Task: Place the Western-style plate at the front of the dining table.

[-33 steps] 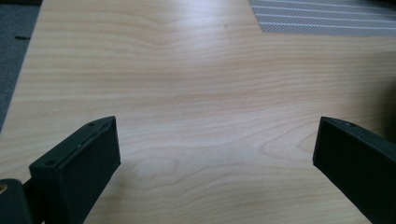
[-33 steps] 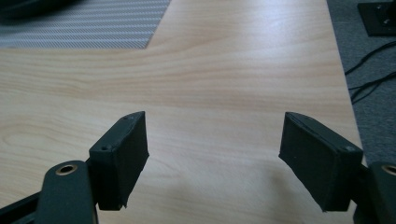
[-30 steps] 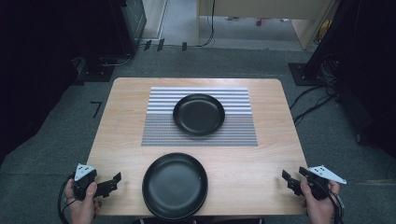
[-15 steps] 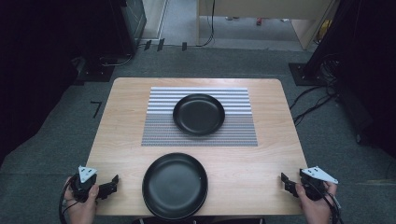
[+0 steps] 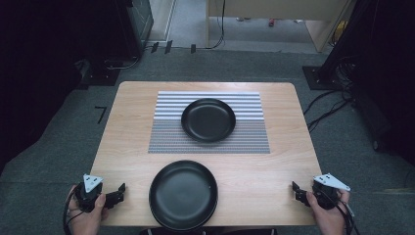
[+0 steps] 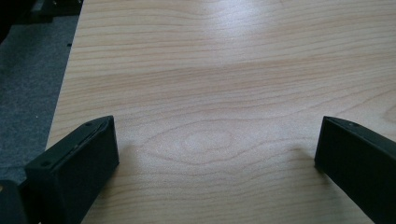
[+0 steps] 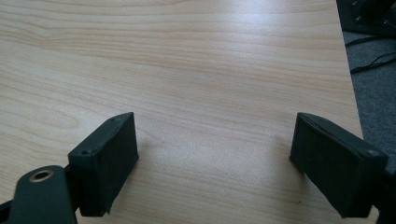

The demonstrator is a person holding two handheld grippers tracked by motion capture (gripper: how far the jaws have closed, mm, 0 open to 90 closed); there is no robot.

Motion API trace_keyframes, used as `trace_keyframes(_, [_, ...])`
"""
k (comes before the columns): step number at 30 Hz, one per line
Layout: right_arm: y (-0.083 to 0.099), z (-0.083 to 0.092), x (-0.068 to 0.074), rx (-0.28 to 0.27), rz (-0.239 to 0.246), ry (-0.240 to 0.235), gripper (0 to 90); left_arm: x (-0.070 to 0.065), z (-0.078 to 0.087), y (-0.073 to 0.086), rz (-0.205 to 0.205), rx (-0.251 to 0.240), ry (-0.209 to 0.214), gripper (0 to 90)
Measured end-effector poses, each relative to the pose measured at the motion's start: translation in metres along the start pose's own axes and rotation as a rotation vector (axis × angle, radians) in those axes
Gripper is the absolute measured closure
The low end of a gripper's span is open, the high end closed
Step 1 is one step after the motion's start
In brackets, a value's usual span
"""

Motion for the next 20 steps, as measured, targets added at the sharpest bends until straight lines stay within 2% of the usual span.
trace_keyframes(20, [-0.0005, -0.0008, -0.0004, 0.001, 0.007, -0.004, 12.7, 0.0001, 0.0002, 0.0003, 0.000, -0.002, 0.003, 0.0])
Point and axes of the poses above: each handheld gripper's, and its own axes: z roughly backward along the jaws, y roughly out of its underside, x roughly to its left, the point moved 5 cm from there along -z, roughly forward along the jaws, and after that the axes turned 6 degrees about y, right-handed, at the moved point
